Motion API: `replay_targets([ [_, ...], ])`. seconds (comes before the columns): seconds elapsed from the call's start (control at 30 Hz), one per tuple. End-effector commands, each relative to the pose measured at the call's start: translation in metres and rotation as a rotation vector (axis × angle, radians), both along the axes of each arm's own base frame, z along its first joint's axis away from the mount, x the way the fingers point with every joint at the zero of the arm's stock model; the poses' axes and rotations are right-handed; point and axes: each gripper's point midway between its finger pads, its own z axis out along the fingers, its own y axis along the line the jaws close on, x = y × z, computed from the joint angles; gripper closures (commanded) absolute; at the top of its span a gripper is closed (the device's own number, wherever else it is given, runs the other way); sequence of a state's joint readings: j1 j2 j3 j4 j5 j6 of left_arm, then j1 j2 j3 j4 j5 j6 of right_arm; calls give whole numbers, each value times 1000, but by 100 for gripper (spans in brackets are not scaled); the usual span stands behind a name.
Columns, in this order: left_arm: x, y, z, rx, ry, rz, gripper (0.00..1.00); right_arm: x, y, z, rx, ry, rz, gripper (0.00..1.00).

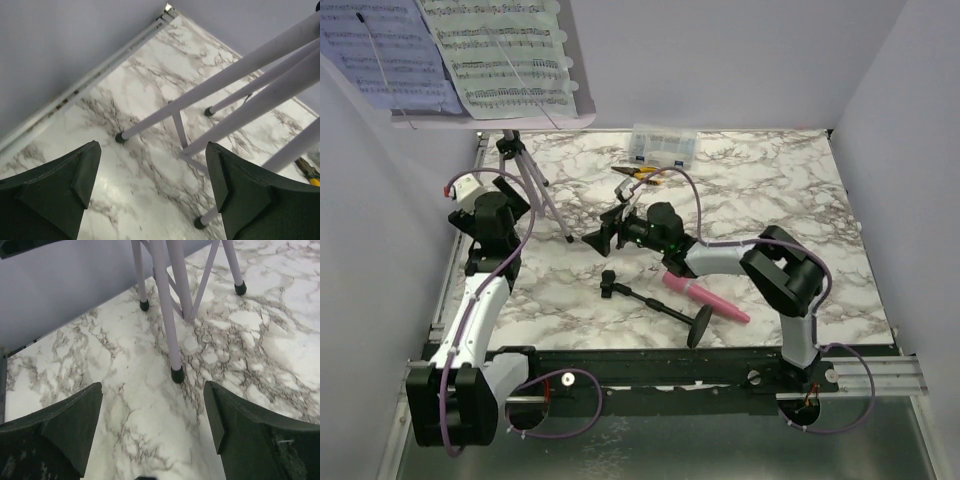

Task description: Set up the instrument practice props

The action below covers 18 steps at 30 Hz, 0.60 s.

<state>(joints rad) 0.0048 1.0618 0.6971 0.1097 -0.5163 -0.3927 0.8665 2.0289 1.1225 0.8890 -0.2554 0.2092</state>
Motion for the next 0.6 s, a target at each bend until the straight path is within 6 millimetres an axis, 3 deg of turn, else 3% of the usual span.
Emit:
replay_targets([
  [0.0, -43, -28, -25, -250, 82, -30, 6, -19, -37, -12, -174, 93, -42, 12],
  [0.1, -54, -57, -19, -338, 56, -172, 6, -52, -64, -43, -390, 199, 39, 17],
  [0.2, -62, -92, -14, -395, 49, -370, 4, -94, -87, -54, -520, 276, 129, 20],
  [0.33, -72, -137, -10, -394, 106, -667, 1, -120, -103, -64, -720, 244, 8, 18],
  [0.43, -74, -143, -8, -374, 152, -727, 1, -118, -124, -80, -906, 194, -207, 13],
  [0.57, -78, -134, -16, -287, 187, -705, 1, -119, -148, -87, -1101, 71, -448, 12],
])
